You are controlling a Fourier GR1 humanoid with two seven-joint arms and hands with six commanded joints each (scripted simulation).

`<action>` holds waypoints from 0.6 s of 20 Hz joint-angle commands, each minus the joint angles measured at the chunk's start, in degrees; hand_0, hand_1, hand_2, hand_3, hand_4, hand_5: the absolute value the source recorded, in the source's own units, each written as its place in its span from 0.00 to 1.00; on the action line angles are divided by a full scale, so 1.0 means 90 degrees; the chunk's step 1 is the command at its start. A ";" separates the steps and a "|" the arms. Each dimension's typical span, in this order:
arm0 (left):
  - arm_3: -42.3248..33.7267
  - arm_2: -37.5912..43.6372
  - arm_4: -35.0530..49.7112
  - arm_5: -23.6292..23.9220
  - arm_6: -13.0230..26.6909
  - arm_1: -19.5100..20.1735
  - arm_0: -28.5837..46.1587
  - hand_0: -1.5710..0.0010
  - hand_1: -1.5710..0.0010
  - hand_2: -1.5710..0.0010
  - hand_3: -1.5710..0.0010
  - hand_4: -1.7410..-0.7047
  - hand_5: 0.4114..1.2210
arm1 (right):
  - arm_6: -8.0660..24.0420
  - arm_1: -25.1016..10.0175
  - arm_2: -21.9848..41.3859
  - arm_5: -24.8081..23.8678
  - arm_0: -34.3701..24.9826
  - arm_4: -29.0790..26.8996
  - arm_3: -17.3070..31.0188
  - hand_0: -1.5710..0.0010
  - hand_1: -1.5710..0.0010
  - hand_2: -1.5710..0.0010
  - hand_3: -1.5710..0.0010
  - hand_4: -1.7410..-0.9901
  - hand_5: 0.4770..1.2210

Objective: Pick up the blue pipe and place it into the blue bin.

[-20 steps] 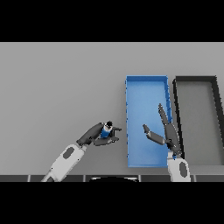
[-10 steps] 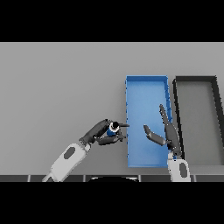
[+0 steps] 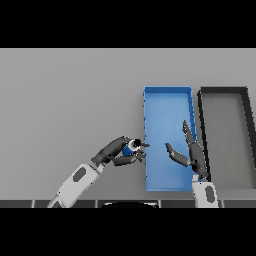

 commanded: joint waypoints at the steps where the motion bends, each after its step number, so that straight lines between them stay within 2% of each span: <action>1: 0.0049 0.0032 0.0011 0.0015 0.0025 -0.0018 -0.0042 0.00 0.00 0.00 0.05 0.00 1.00 | -0.0078 0.0011 0.0008 0.0039 0.0059 -0.0054 -0.0062 1.00 1.00 1.00 1.00 0.75 0.17; 3: 0.0039 -0.0021 -0.0028 0.0035 0.0086 -0.0028 -0.0003 0.00 0.00 0.00 0.05 0.00 1.00 | -0.0440 -0.0026 -0.0070 0.0434 0.0084 -0.0581 -0.0161 1.00 1.00 1.00 1.00 0.73 0.20; 5: 0.0105 -0.0007 -0.0020 0.0004 0.0075 -0.0012 -0.0003 0.00 0.00 0.00 0.05 0.00 1.00 | -0.0296 -0.0279 -0.0214 0.1172 -0.0133 -0.1619 -0.0464 1.00 1.00 1.00 1.00 0.70 0.15; 7: 0.0078 -0.0022 0.0004 -0.0022 0.0045 0.0002 0.0025 0.00 0.00 0.00 0.05 0.00 1.00 | 0.0002 -0.0727 -0.0205 0.1791 -0.0262 -0.2332 -0.0895 1.00 1.00 1.00 1.00 0.65 0.11; 9: 0.0037 -0.0061 -0.0011 -0.0047 0.0039 0.0009 0.0016 0.00 0.00 0.00 0.05 0.00 1.00 | 0.0605 -0.1157 -0.0117 0.2135 -0.0657 -0.2842 -0.1260 1.00 1.00 1.00 1.00 0.58 0.05; 12: 0.0109 0.0015 -0.0028 -0.0050 0.0022 0.0054 -0.0097 0.00 0.00 0.00 0.05 0.00 1.00 | 0.1296 -0.1422 0.0247 0.2453 -0.1102 -0.3265 -0.1653 1.00 1.00 1.00 1.00 0.57 0.03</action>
